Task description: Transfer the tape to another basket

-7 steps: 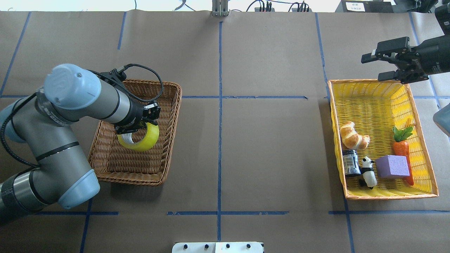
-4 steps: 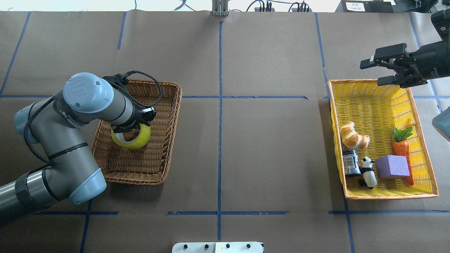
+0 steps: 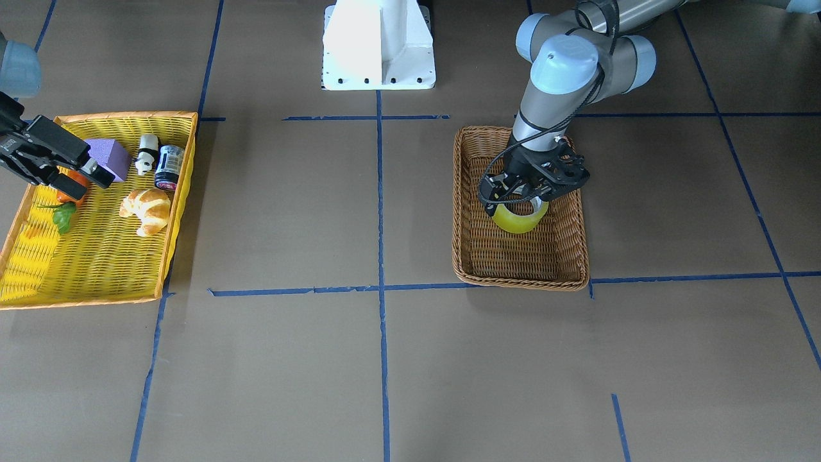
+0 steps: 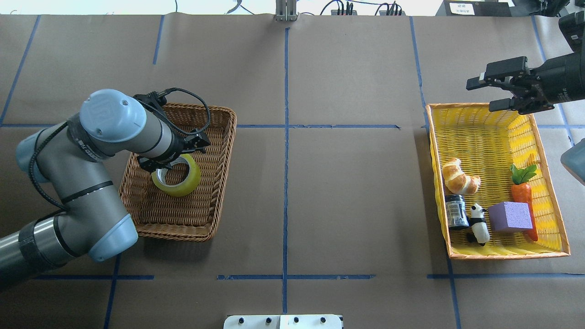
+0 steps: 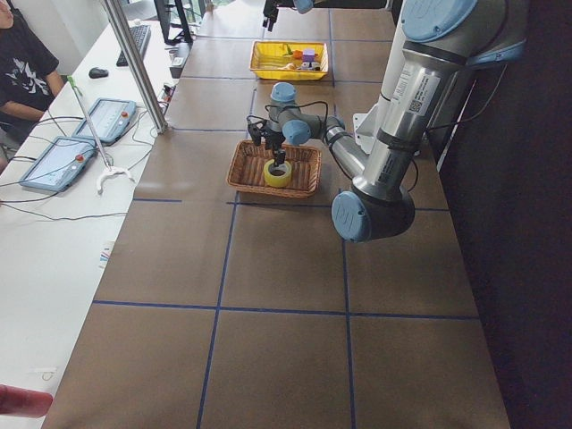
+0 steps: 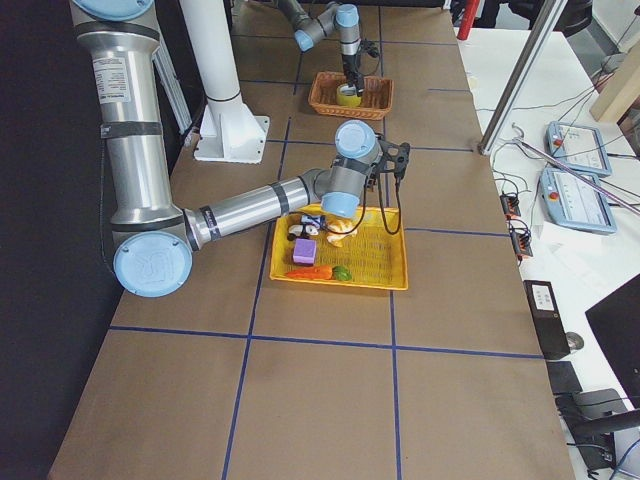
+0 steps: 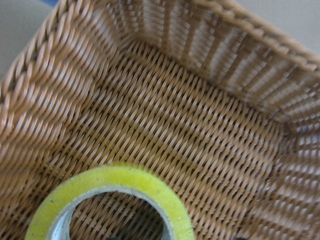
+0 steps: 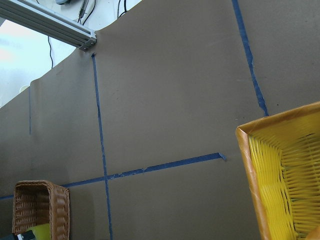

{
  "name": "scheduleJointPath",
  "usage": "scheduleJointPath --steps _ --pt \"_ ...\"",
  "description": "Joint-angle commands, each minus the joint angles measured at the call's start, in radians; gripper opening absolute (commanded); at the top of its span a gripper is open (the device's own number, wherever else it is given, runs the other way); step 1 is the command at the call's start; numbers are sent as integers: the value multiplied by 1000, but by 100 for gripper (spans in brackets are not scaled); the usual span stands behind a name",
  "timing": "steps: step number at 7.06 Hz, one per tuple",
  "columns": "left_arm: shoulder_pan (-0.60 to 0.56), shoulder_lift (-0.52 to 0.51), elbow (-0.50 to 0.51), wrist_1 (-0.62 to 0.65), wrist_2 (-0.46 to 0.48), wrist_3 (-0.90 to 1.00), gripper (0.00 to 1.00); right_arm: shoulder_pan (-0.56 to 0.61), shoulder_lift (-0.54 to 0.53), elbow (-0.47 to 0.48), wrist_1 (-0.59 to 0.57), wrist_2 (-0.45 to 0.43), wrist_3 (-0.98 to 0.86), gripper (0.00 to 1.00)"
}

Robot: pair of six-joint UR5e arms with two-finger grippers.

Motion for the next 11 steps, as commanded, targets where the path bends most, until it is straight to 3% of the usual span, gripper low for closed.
scheduleJointPath --steps 1,3,5,6,7,9,11 --pt "-230 9 -59 33 -194 192 100 42 -80 -2 -38 1 -179 100" --pt "-467 121 -56 66 -364 657 100 103 -112 1 -228 1 -539 100" --pt "-681 188 -4 197 -379 1151 100 189 -151 0 -459 33 -873 100" --pt "-796 193 86 239 -382 1419 100 256 -145 3 -647 44 -1096 100" --pt "-864 200 164 244 -382 1577 100 327 -143 -2 -824 47 -1329 100" --pt "-992 202 341 314 -457 1921 100 434 -140 3 -1126 -34 -1670 100" --pt "-1012 254 335 359 -462 1922 100 465 -139 9 -1192 -81 -1707 100"
